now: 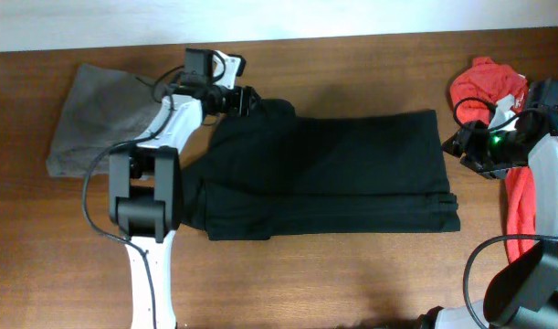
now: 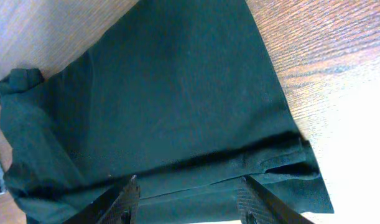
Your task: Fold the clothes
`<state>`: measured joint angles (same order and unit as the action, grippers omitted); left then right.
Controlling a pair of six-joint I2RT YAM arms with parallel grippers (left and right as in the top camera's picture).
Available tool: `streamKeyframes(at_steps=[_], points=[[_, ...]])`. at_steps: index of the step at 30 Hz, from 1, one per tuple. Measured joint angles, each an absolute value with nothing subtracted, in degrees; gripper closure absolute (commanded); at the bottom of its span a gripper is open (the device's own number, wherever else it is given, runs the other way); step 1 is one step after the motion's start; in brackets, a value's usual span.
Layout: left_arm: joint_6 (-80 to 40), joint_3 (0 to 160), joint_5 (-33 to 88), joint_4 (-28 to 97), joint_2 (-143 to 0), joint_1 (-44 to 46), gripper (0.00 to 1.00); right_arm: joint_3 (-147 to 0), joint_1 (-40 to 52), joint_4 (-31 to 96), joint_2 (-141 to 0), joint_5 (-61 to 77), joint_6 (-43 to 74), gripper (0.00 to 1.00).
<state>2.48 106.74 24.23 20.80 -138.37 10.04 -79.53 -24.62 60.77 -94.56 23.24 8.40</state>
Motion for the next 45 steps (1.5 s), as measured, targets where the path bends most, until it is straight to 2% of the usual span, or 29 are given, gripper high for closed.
streamKeyframes(at_steps=[2, 6, 7, 10, 14, 22, 29, 30, 33, 35, 36, 38, 39, 45], points=[[2.66, 107.04, 22.98, 21.02, -138.56, 10.79, 0.45, -79.53, -24.62, 60.77, -94.56, 22.96, 8.32, 0.44], [2.57, 107.96, 20.51, 22.74, -138.87, 12.08, 0.75, -79.53, -24.62, 60.69, -94.56, 22.57, 8.34, 0.45], [2.66, 108.03, 19.66, 23.14, -138.98, 12.36, 0.86, -79.53, -24.62, 60.71, -94.56, 22.50, 8.29, 0.45], [2.83, 108.57, 18.06, 24.34, -139.13, 12.47, 0.94, -79.53, -24.62, 60.71, -94.56, 22.37, 8.19, 0.45], [2.87, 112.97, 17.28, 29.67, -139.13, 12.32, 1.00, -79.53, -24.62, 60.88, -94.56, 22.37, 8.10, 0.45], [4.19, 127.02, 17.08, 45.47, -139.09, 12.27, 1.00, -79.53, -24.62, 61.32, -94.56, 22.37, 7.90, 0.46], [4.95, 128.99, 16.93, 62.81, -139.09, 12.25, 0.99, -79.53, -24.62, 61.78, -94.56, 22.37, 7.70, 0.46], [4.97, 129.01, 16.86, 65.95, -139.09, 12.25, 0.94, -79.53, -24.62, 62.04, -94.56, 22.37, 7.73, 0.46], [5.10, 129.01, 15.27, 70.15, -139.09, 12.29, 0.91, -79.53, -24.62, 62.17, -94.56, 22.35, 7.70, 0.46], [5.15, 129.03, 13.30, 71.68, -139.09, 12.27, 0.84, -79.53, -24.62, 62.19, -94.56, 22.37, 7.77, 0.46], [5.17, 129.03, 12.43, 72.77, -139.09, 12.27, 0.76, -79.53, -24.62, 62.19, -94.56, 22.35, 7.73, 0.46], [5.26, 129.03, 11.05, 74.26, -139.09, 12.27, 0.50, -79.53, -24.62, 62.24, -94.56, 22.35, 7.73, 0.46], [5.54, 129.03, 10.15, 74.22, -139.09, 12.27, 0.44, -79.53, -24.62, 62.26, -94.56, 22.35, 7.68, 0.46], [5.58, 129.03, 6.37, 65.54, -139.09, 12.27, 0.42, -79.53, -24.62, 62.39, -94.56, 22.35, 7.70, 0.45]])
